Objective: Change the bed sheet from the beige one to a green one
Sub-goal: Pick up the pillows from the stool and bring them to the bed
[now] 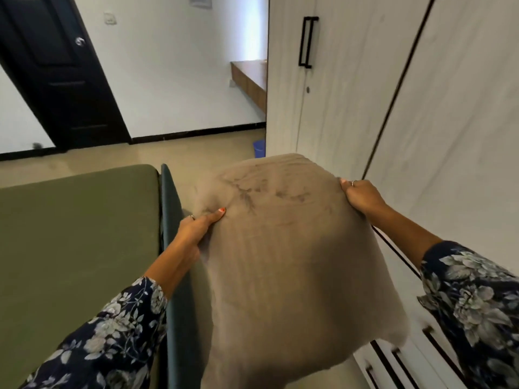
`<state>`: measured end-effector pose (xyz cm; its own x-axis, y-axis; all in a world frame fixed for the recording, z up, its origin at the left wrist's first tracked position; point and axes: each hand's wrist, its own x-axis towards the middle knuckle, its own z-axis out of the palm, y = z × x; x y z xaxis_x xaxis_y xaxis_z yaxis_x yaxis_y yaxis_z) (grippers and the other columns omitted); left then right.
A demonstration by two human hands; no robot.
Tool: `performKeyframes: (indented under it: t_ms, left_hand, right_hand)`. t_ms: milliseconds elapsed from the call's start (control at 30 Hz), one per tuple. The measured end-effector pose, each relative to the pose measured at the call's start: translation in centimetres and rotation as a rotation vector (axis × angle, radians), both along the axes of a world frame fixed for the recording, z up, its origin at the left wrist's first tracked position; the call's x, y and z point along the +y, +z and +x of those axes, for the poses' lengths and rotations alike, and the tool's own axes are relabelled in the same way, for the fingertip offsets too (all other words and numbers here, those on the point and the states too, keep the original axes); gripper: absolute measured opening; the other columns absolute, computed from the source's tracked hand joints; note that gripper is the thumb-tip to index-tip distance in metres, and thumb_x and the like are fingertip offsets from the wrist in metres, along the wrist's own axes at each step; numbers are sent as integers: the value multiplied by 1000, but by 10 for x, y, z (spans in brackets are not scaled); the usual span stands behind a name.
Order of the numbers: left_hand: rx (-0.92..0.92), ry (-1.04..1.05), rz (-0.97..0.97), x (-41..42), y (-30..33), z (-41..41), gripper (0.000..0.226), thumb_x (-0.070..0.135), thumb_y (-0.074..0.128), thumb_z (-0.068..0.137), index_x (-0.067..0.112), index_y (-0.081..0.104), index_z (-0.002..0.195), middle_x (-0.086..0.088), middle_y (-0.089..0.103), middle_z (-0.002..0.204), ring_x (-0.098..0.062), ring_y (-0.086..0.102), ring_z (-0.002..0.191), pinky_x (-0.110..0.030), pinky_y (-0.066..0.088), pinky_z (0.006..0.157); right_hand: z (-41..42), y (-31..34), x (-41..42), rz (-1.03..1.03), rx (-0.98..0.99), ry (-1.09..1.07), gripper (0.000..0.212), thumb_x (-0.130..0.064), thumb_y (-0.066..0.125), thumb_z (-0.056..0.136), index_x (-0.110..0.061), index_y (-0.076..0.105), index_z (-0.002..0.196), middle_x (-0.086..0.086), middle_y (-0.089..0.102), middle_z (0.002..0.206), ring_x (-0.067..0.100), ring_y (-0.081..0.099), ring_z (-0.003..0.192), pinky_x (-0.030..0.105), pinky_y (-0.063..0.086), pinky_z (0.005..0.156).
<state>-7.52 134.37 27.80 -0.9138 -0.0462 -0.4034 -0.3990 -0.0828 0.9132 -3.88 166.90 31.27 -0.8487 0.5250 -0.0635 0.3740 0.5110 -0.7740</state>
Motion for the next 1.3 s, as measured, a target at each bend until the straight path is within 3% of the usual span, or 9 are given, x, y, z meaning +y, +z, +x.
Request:
performKeyframes:
  t_ms: [100,433,667,833,900,1000,1133,1233,1300]
  left_hand:
    - [5,52,-23,3,3,-56,50,29,81,73,6,59,112,-3,65,94,-14,59,78,-26,44,57]
    - [4,235,-81,13,-3,-277,54,30,83,72,3,58,110,-3,61,96,-13,55,80,-31,44,71]
    - [8,415,-96,-11,-9,-421,59,32,85,67,1,62,112,-7,66,106,-20,62,93,-31,49,77]
    - [11,490,-144,-48,-17,-537,58,35,84,69,2,63,112,-6,65,106,-14,59,84,-29,45,66]
    - [7,507,-150,-63,-13,-587,56,35,83,70,3,62,112,-4,64,105,-14,57,84,-29,44,68]
    - [-7,516,-151,-81,-8,-658,56,35,83,70,4,62,112,-3,64,106,-17,58,89,-29,44,73]
    - [7,508,-145,-93,0,-749,49,32,83,71,6,66,109,-3,68,102,-13,62,86,-27,47,70]
    - [27,506,-144,-97,-1,-820,43,30,82,72,5,66,104,-3,68,96,-11,60,80,-26,46,64]
    - [41,530,-142,-96,-3,-870,41,29,80,75,5,64,104,1,62,86,-8,54,73,-25,41,60]
  right_hand:
    - [-76,-2,9,14,-9,86,53,-40,39,101,6,65,107,20,64,113,30,57,95,34,42,83]
    - [-362,-29,29,-26,-125,379,56,-48,36,99,-7,54,132,17,56,130,35,54,115,46,46,98]
    - [-565,-22,-7,-27,-93,525,49,-47,39,99,-7,64,111,13,62,112,28,57,101,43,47,93]
    - [-712,-27,-50,7,-108,642,42,-44,36,101,-11,58,86,9,57,100,24,53,92,31,42,72]
    - [-771,-27,-69,1,-104,656,43,-44,38,100,-12,57,79,11,60,98,25,54,89,34,45,75]
    - [-851,-29,-89,-17,-89,649,41,-45,40,99,-17,57,75,9,61,91,27,57,89,36,48,81]
    - [-943,-32,-103,-26,-89,650,44,-42,41,100,-14,55,70,3,56,76,24,54,80,31,45,71]
    - [-1013,-35,-107,-44,-74,657,44,-42,42,100,-14,57,70,5,58,76,21,53,75,29,45,65]
    - [-1067,-36,-110,-39,-63,671,42,-44,42,99,-14,60,75,7,61,83,22,56,79,32,48,72]
